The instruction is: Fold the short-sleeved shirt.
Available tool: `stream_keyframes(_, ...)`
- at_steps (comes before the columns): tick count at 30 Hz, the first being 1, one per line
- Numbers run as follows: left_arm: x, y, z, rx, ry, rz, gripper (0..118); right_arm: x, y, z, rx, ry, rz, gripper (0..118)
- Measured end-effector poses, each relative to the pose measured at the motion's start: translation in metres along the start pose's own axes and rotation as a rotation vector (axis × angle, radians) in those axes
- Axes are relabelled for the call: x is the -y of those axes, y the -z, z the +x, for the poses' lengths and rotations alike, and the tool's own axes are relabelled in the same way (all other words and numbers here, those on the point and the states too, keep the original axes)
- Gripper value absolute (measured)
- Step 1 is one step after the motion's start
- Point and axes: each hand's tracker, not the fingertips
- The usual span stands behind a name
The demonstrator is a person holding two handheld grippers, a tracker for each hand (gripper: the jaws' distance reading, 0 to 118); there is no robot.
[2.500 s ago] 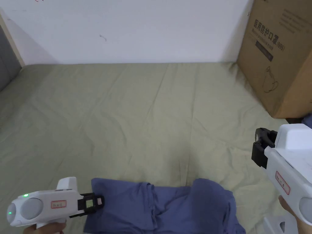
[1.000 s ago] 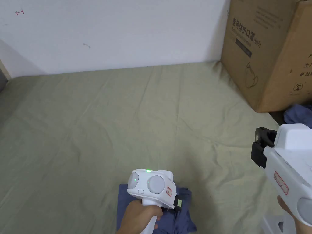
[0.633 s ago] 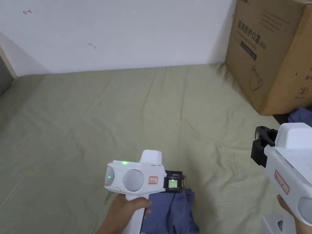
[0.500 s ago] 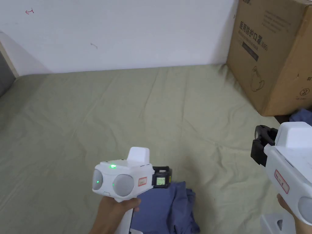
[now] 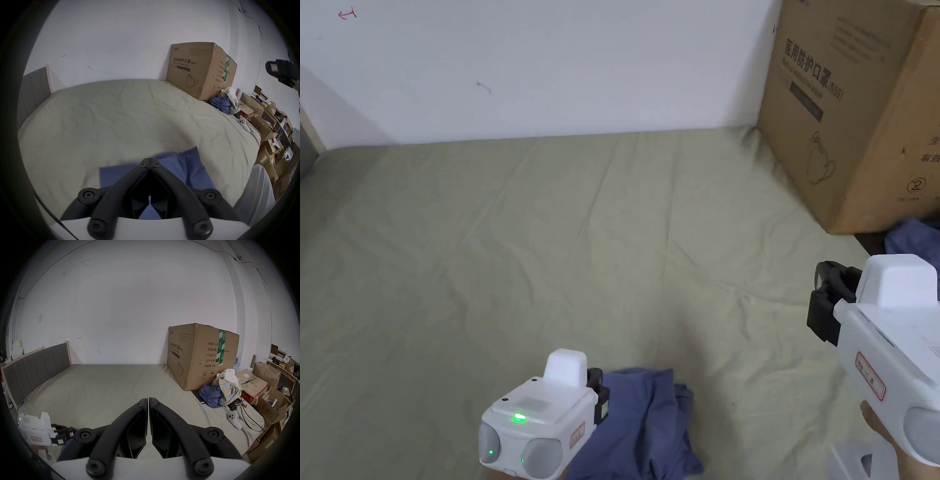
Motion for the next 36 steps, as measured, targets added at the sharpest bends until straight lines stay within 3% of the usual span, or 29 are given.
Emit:
stream_keyframes(12,0.034,0.050,0.068,0.095,0.106,-0.129,0,0.009,0.004,0.016,0.026,0.008,-0.026,2)
stream_keyframes(24,0.034,0.063,0.096,0.134,0.113,-0.138,0,0.013,0.001,0.028,0.059,0.018,-0.038,2)
stream_keyframes(36,-0.040,-0.033,0.060,0.086,0.064,0.205,0,-0.009,-0.022,0.002,0.016,0.013,0.040,2)
